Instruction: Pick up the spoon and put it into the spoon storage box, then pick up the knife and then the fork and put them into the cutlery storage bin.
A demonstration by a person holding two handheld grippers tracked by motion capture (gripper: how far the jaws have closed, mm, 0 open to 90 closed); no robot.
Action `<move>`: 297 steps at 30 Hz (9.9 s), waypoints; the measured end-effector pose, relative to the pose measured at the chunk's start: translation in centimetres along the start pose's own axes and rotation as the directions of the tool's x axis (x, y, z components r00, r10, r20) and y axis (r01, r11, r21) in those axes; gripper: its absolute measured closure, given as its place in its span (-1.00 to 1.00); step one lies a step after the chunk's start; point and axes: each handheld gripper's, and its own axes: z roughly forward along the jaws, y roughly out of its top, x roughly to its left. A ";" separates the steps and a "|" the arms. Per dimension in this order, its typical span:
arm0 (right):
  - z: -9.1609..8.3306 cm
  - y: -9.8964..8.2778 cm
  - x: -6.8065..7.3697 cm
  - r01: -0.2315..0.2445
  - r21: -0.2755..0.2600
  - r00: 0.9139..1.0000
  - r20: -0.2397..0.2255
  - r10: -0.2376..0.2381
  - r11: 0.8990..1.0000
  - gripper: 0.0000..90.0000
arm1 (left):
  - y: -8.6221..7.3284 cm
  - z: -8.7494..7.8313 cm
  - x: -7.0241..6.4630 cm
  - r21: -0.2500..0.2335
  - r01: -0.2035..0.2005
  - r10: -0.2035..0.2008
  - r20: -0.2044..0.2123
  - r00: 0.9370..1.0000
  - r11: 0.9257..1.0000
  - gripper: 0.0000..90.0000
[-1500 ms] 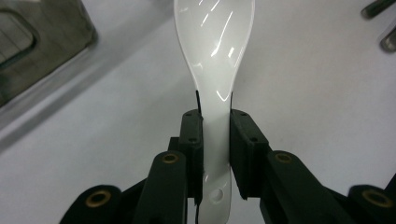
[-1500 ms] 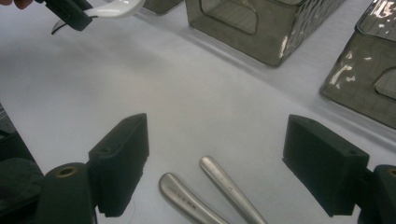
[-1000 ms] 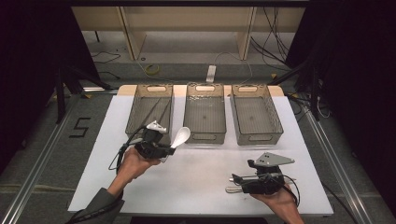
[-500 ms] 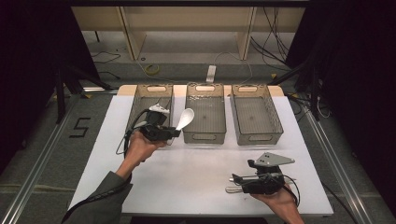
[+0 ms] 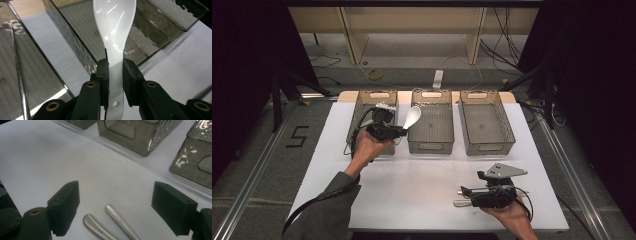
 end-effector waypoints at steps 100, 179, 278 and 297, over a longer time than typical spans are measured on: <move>-0.8 -0.1 -1.8 -0.016 0.009 1.000 0.021 0.016 1.000 -0.48 | 1.4 0.8 -2.5 -0.071 0.038 -0.031 0.099 0.995 0.997 -0.35; 1.7 -1.3 -2.8 0.389 0.522 0.917 -0.145 -0.370 0.759 -0.36 | -11.4 -7.3 -2.4 -0.236 -0.083 0.107 0.090 0.990 0.968 -0.65; 2.6 0.3 -2.3 0.599 0.530 0.792 -0.288 -0.538 0.600 0.80 | -12.0 -7.2 -3.4 -0.214 -0.154 0.175 0.082 0.981 0.965 -0.63; 1.7 2.6 -3.9 0.501 0.448 0.858 -0.144 -0.493 0.740 0.80 | -12.0 -7.7 -3.1 -0.259 -0.138 0.163 0.076 0.984 0.956 -0.63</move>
